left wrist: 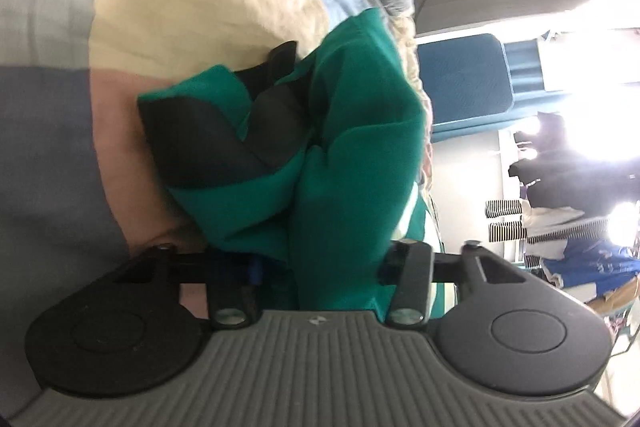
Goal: Fold large clothes
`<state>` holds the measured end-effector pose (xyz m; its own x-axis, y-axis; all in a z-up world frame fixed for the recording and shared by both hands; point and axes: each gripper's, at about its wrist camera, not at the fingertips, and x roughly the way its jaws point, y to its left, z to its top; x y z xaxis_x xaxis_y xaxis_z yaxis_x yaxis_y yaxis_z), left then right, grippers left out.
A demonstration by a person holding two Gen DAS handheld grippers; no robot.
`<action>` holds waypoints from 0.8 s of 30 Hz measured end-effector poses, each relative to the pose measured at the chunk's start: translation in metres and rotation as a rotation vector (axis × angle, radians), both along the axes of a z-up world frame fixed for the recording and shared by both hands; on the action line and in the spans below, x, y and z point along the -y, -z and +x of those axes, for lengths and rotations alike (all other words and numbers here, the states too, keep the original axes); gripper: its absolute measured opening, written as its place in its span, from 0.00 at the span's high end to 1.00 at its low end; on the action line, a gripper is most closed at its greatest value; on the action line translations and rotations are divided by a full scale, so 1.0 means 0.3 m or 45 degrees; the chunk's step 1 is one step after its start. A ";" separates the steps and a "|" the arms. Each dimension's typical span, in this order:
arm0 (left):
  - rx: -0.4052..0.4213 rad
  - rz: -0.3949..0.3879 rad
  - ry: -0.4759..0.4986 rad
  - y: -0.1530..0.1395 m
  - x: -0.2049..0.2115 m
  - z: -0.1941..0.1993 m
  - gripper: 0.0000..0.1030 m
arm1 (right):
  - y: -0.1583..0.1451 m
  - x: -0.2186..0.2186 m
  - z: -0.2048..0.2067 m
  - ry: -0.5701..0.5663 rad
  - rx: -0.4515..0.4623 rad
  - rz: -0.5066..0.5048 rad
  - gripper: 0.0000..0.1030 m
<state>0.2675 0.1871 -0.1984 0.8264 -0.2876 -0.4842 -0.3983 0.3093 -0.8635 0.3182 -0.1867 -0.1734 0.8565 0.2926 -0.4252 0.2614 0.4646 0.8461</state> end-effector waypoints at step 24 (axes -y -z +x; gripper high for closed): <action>0.133 0.113 0.114 -0.132 0.044 -0.163 0.68 | -0.131 0.109 0.027 -0.191 0.053 -0.050 0.61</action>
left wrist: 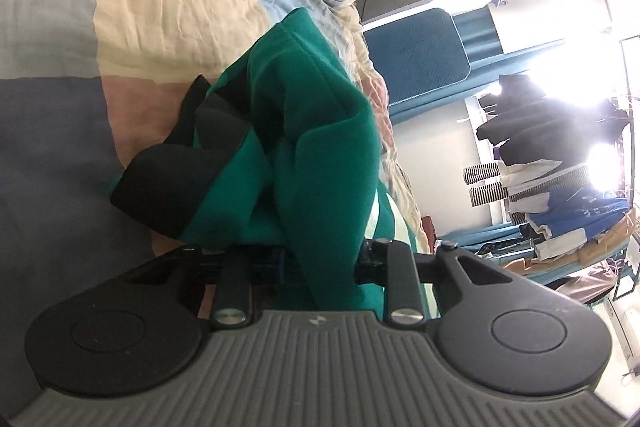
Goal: Fold large clothes
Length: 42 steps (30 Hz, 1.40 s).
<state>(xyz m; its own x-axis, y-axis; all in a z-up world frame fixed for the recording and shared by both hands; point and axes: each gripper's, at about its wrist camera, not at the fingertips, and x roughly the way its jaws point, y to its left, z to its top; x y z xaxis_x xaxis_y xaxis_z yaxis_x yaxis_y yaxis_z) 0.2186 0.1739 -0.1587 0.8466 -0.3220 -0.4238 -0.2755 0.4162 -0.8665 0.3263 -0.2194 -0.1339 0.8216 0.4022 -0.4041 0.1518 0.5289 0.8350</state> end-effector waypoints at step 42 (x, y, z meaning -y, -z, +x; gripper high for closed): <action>0.191 0.016 0.036 -0.111 0.030 -0.068 0.58 | -0.148 0.014 0.248 -0.002 0.296 -0.003 0.55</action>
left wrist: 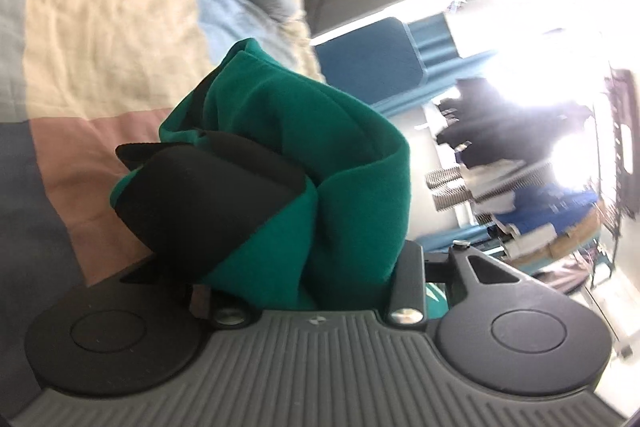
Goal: Fold large clothes
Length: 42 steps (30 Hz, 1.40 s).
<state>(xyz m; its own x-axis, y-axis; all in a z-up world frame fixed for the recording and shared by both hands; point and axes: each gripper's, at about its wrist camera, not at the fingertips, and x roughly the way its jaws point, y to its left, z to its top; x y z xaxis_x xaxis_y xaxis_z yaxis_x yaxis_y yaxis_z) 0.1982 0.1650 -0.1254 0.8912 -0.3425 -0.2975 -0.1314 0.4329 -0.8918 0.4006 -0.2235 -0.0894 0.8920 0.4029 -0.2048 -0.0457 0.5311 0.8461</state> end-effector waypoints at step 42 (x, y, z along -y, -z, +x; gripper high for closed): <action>0.122 0.157 0.764 -0.001 1.348 0.098 0.58 | 0.056 0.963 -0.833 0.601 0.078 0.014 0.54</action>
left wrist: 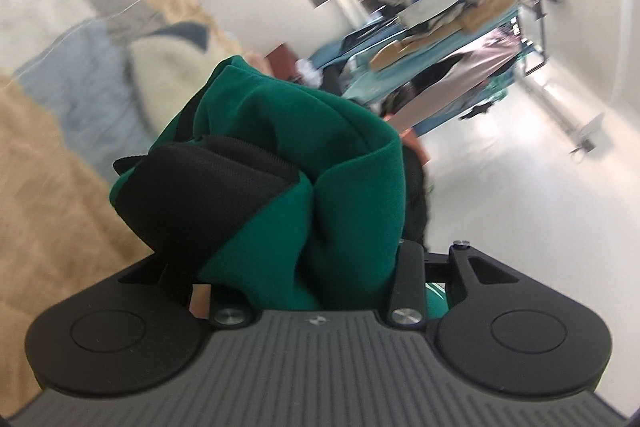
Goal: Fold large clothes
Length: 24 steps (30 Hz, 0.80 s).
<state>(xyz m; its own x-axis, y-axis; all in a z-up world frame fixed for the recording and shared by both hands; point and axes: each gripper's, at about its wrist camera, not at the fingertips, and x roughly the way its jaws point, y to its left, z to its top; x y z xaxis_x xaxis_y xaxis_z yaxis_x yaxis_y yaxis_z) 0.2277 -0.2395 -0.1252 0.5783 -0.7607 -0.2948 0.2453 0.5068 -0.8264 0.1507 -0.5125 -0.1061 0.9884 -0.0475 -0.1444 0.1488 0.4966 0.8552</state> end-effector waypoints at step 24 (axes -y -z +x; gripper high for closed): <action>0.001 0.177 0.079 0.113 -0.061 -0.081 0.40 | 0.281 0.019 -0.083 0.071 0.034 0.258 0.38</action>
